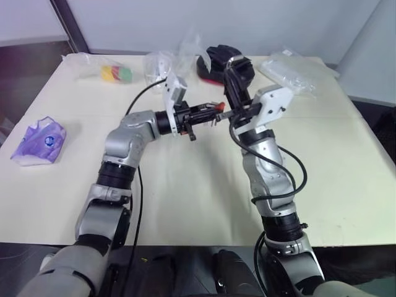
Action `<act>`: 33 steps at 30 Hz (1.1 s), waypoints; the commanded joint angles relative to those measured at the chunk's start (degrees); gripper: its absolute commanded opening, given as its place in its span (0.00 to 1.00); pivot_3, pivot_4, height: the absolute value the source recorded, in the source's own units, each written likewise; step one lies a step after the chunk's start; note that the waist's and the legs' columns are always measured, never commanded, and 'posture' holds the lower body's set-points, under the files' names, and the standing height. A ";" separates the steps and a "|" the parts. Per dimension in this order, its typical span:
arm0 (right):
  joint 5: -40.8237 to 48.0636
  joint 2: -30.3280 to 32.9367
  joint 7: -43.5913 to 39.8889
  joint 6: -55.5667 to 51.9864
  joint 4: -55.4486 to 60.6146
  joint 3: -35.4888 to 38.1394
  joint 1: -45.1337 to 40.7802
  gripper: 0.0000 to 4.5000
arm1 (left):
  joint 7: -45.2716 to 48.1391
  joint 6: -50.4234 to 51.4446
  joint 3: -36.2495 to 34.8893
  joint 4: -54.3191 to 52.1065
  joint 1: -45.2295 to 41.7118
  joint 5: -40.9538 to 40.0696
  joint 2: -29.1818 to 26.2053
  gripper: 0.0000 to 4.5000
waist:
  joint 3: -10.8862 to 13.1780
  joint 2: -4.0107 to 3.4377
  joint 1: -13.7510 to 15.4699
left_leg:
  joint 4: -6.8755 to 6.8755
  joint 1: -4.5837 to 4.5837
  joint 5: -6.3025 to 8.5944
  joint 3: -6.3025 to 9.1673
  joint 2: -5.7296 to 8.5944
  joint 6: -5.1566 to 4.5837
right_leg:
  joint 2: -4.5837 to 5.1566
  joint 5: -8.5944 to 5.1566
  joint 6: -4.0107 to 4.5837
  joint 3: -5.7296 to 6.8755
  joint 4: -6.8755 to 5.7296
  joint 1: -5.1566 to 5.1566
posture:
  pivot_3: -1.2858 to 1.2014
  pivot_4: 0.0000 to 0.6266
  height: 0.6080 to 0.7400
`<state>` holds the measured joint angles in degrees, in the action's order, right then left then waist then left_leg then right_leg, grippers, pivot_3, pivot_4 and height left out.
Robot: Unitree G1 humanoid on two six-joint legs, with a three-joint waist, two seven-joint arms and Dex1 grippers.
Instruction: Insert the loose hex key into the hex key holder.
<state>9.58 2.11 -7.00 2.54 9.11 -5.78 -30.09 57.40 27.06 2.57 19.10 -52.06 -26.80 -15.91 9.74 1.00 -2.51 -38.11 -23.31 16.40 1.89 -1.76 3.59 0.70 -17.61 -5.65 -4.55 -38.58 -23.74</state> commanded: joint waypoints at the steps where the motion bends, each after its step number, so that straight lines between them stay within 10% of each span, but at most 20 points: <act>1: -0.84 -0.67 -0.28 1.76 1.05 0.42 -0.08 0.01 | 0.51 -0.93 -1.07 -0.72 -1.73 -0.23 -0.11 0.05 | 0.00 0.00 -0.01 | 0.00 0.00 0.00 0.00 0.00 0.00 | 0.00 0.00 0.00 0.00 -0.01 0.00 | 0.52 0.24 1.00; 33: -3.76 -1.69 -1.67 1.44 0.31 0.04 1.91 0.01 | -0.36 -0.49 -2.18 -0.62 -2.24 -0.49 1.02 0.05 | 0.00 0.00 -0.02 | -0.08 0.03 -0.05 -0.01 0.02 0.10 | 0.01 0.00 0.00 -0.03 -0.48 -0.16 | 0.52 0.24 1.00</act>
<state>5.87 1.01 -8.50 3.20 8.68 -5.61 -28.16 57.03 27.08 1.32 20.09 -52.62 -26.71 -15.05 9.74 1.00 -2.53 -38.18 -23.28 16.35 1.88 -1.74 3.69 0.70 -17.61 -5.65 -4.58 -39.06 -23.90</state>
